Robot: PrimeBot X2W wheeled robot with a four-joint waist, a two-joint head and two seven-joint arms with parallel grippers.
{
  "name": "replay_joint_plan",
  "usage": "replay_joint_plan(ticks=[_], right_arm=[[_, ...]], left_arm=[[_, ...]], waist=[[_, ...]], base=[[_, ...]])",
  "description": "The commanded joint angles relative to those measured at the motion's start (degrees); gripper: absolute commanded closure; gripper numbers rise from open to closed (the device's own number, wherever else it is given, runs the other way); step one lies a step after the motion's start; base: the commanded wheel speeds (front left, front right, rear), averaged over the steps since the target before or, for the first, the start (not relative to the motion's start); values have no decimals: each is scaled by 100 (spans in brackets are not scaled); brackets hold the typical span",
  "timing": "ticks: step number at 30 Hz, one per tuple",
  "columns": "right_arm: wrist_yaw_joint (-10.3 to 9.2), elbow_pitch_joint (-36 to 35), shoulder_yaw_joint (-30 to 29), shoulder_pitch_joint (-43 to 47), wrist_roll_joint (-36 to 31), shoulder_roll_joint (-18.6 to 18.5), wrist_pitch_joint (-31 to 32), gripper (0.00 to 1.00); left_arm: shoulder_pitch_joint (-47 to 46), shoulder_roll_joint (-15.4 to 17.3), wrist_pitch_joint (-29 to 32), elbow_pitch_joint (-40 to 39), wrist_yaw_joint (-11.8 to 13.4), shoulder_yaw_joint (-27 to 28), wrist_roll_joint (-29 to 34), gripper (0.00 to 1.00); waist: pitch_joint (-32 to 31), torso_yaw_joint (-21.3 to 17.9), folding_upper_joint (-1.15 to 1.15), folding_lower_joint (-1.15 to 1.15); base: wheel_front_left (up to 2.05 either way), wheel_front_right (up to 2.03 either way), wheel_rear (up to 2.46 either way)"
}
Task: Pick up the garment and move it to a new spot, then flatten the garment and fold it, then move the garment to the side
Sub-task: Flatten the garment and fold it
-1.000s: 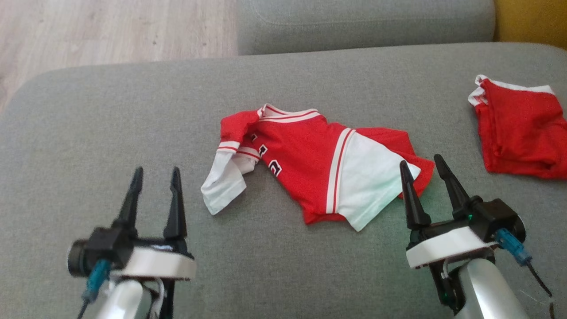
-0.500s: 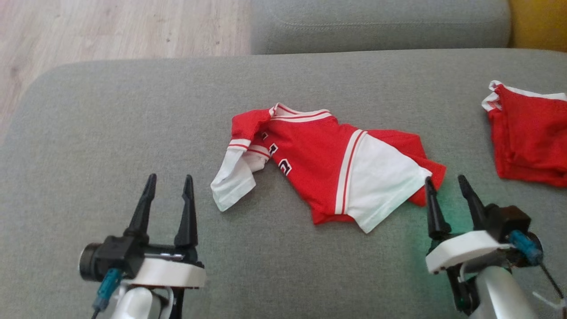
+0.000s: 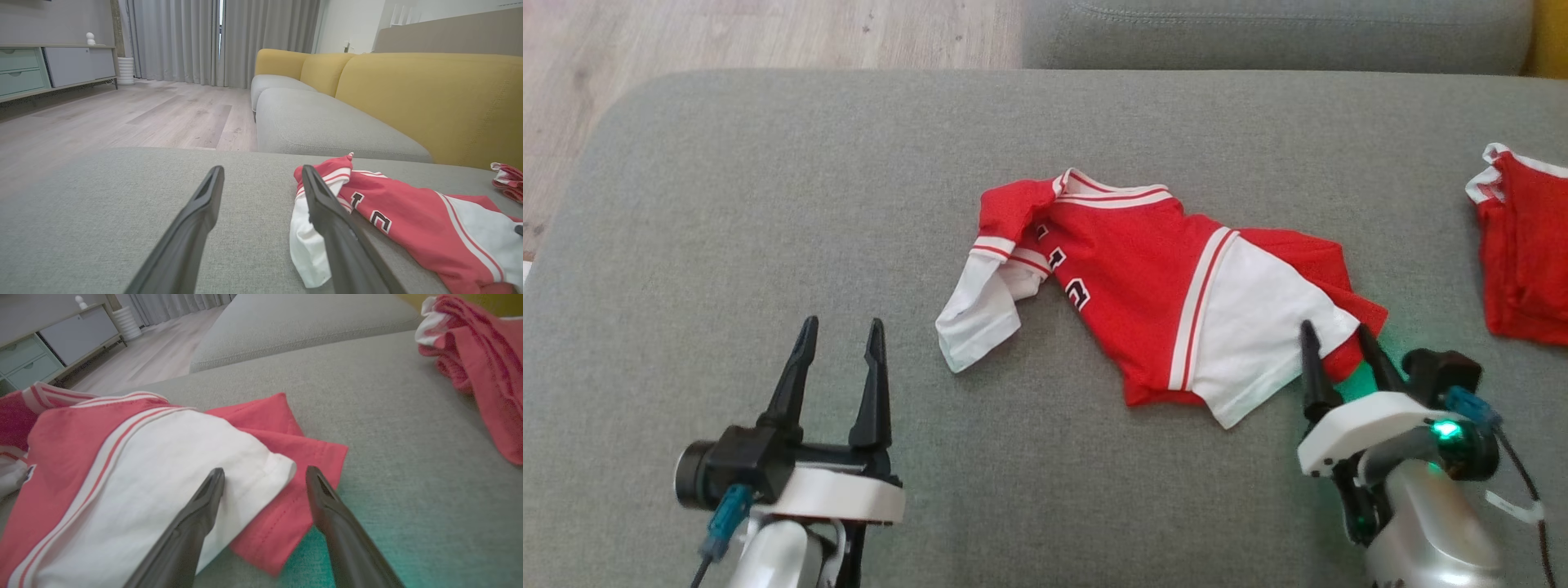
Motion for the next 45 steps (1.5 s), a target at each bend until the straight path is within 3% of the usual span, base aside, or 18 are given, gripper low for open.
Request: replay_joint_plan(ticks=[1,3,4,5,6,7,11,19,24,31,37,41,42,43,45], right_arm=[[-5,-44,199,-257,31,-11,-94,0],[-5,110,287,-351,52,-11,-129,0],[-5,154,332,-393,73,-11,-150,7],[-5,176,381,-433,82,-11,-170,43],[-5,168,431,-469,79,-11,-188,86],[-5,143,467,-497,51,-11,-202,100],[-5,-303,485,-528,-288,-11,-226,100],[-5,-2192,525,-345,-1016,-11,-229,100],[-5,-2636,511,-866,-1556,-29,-91,100],[-5,-2180,1025,-2188,-1716,-771,340,100],[-5,-989,1714,-3774,-1600,-1652,414,100],[-5,-40,1865,-4702,-1810,-1970,299,100],[-5,181,1907,-4884,-1938,-2006,281,19],[-5,401,1936,-5042,-2046,-2016,275,0],[-5,752,1941,-5286,-2219,-1974,212,0]], left_arm=[[-275,-5,-53,-143,-39,223,69,0],[-296,-35,-53,-114,-70,244,98,0],[-307,-49,-53,-97,-84,251,113,0],[-315,-63,-53,-78,-97,259,127,0],[-320,-76,-53,-61,-107,268,138,0],[-320,-89,-53,-44,-117,278,143,0],[-288,-140,-53,14,-146,325,152,0],[-233,-219,-53,42,-206,332,172,0],[-272,-256,-53,-6,-231,249,148,0],[-422,-279,-53,-7,-246,41,53,0],[-578,-282,-53,-28,-169,-311,-213,0],[-659,-283,-53,-42,-97,-457,-347,0],[-671,-283,-53,-49,-88,-483,-371,0],[-681,-283,-53,-54,-78,-506,-392,0],[-701,-283,-53,-67,-48,-533,-426,0]], waist=[[17,7,0,-1],[38,7,0,-1],[42,5,0,-1],[44,-1,0,-1],[41,-10,0,-1],[35,-24,0,-1],[-46,-88,0,-1],[-241,-120,0,-1],[-192,60,0,-1],[31,539,0,-1],[319,1111,0,-1],[482,1399,0,-1],[523,1442,0,-1],[563,1475,0,-1],[626,1502,0,-1]], base=[[0,0,0],[0,0,0],[0,0,0],[0,0,0],[0,0,0],[0,0,0],[0,0,0],[0,0,0],[0,0,0],[0,0,0],[0,0,0],[0,0,0],[0,0,0],[0,0,0],[0,0,0]])
